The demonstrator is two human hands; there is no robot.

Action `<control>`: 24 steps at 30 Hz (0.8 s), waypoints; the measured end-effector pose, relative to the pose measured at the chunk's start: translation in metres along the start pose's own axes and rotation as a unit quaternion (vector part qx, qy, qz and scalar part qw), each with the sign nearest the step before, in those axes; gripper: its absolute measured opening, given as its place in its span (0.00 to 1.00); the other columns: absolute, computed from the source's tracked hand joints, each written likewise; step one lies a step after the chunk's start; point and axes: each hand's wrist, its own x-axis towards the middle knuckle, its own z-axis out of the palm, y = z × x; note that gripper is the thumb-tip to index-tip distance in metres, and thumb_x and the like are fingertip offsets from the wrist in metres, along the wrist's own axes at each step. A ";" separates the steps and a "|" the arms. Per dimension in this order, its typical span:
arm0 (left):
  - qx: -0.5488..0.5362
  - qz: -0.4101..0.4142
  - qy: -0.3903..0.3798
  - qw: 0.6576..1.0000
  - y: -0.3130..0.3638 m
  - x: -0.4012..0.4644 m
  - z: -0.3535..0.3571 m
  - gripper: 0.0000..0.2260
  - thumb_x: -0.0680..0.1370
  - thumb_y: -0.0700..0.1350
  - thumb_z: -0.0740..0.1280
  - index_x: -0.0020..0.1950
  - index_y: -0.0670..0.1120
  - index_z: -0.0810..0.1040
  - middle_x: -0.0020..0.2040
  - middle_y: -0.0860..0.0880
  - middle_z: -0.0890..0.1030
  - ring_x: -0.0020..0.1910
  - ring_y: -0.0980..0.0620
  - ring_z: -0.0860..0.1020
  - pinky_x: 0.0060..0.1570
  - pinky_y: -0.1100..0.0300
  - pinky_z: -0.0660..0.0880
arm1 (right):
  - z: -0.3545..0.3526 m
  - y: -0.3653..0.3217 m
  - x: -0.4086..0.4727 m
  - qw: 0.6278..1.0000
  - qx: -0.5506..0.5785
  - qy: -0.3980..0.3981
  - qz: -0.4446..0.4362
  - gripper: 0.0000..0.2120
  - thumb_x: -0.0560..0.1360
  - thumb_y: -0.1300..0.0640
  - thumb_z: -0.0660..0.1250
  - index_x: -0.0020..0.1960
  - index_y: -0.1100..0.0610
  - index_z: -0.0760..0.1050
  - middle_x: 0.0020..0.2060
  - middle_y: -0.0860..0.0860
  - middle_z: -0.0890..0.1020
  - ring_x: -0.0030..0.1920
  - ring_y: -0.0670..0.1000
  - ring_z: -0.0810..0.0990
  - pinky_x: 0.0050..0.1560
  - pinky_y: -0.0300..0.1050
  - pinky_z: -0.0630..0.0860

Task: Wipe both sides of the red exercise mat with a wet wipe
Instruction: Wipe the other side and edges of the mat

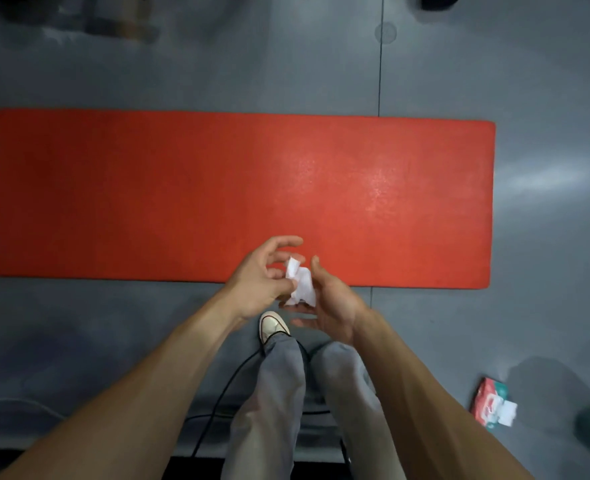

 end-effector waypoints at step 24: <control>0.130 -0.059 0.157 0.977 0.067 0.066 0.263 0.26 0.72 0.27 0.59 0.56 0.55 0.79 0.53 0.50 0.82 0.40 0.53 0.77 0.29 0.69 0.67 | -0.285 -0.073 -0.114 0.965 0.177 0.056 -0.187 0.07 0.82 0.61 0.64 0.55 0.60 0.80 0.44 0.55 0.86 0.42 0.52 0.85 0.41 0.45 0.83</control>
